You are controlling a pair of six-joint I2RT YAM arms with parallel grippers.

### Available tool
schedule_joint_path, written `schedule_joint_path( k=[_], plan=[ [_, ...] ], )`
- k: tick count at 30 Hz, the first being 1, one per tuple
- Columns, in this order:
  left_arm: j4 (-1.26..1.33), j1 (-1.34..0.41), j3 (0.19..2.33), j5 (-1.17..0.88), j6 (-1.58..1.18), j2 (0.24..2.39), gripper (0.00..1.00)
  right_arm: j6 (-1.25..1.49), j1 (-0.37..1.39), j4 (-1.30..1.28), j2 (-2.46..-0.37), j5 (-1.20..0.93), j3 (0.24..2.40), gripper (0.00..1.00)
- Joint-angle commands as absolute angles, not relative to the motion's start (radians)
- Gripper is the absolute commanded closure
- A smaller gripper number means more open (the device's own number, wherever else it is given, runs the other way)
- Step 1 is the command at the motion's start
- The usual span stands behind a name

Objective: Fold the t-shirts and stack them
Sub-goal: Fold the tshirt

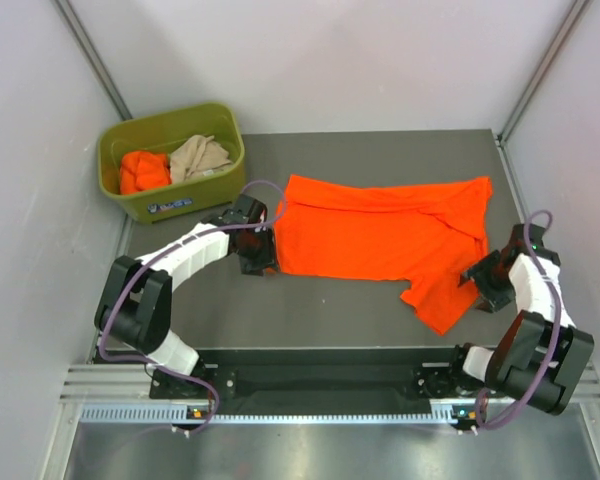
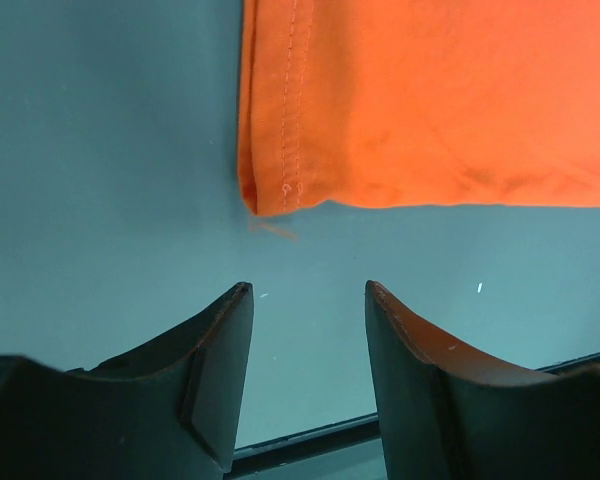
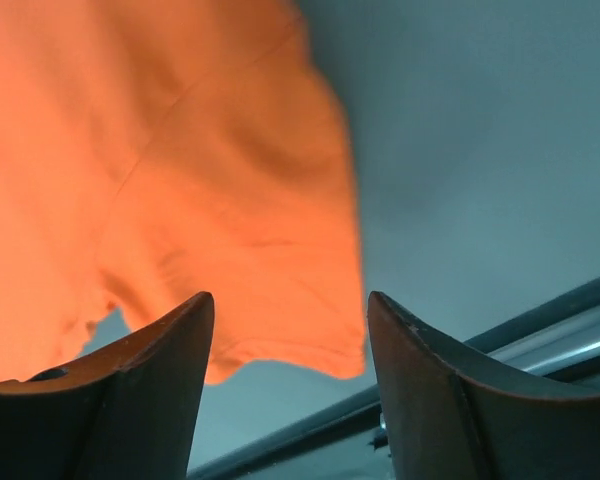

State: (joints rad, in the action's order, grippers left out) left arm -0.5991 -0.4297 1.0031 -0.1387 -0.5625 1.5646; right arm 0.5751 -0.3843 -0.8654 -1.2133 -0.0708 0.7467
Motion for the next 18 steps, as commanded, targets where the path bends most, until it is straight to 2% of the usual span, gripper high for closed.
schedule_joint_path(
  k=[1,8,10,11,13,16,17,18],
  plan=[
    [-0.561,-0.426,0.996,-0.137,-0.603,1.563,0.46,0.635,-0.480,-0.810,-1.161,-0.055,0.736,0.38],
    [-0.552,-0.413,1.032,-0.107,-0.600,1.598,0.46,0.575,-0.544,-0.776,-1.241,-0.015,0.746,0.38],
    [-0.563,-0.403,1.049,-0.118,-0.597,1.615,0.46,0.555,-0.545,-0.770,-1.256,-0.006,0.764,0.40],
    [-0.568,-0.396,1.058,-0.127,-0.586,1.615,0.47,0.533,-0.545,-0.772,-1.261,-0.006,0.775,0.45],
    [-0.549,-0.396,1.081,-0.143,-0.540,1.589,0.47,0.503,-0.543,-0.781,-1.253,-0.006,0.823,0.44],
    [-0.458,-0.396,1.086,-0.152,-0.502,1.517,0.47,0.459,-0.517,-0.772,-1.235,0.037,0.921,0.38],
    [-0.433,-0.394,1.089,-0.155,-0.500,1.506,0.47,0.439,-0.506,-0.752,-1.258,0.031,0.951,0.30],
    [-0.402,-0.394,1.098,-0.166,-0.503,1.497,0.47,0.428,-0.496,-0.736,-1.276,0.020,0.978,0.27]
  ],
)
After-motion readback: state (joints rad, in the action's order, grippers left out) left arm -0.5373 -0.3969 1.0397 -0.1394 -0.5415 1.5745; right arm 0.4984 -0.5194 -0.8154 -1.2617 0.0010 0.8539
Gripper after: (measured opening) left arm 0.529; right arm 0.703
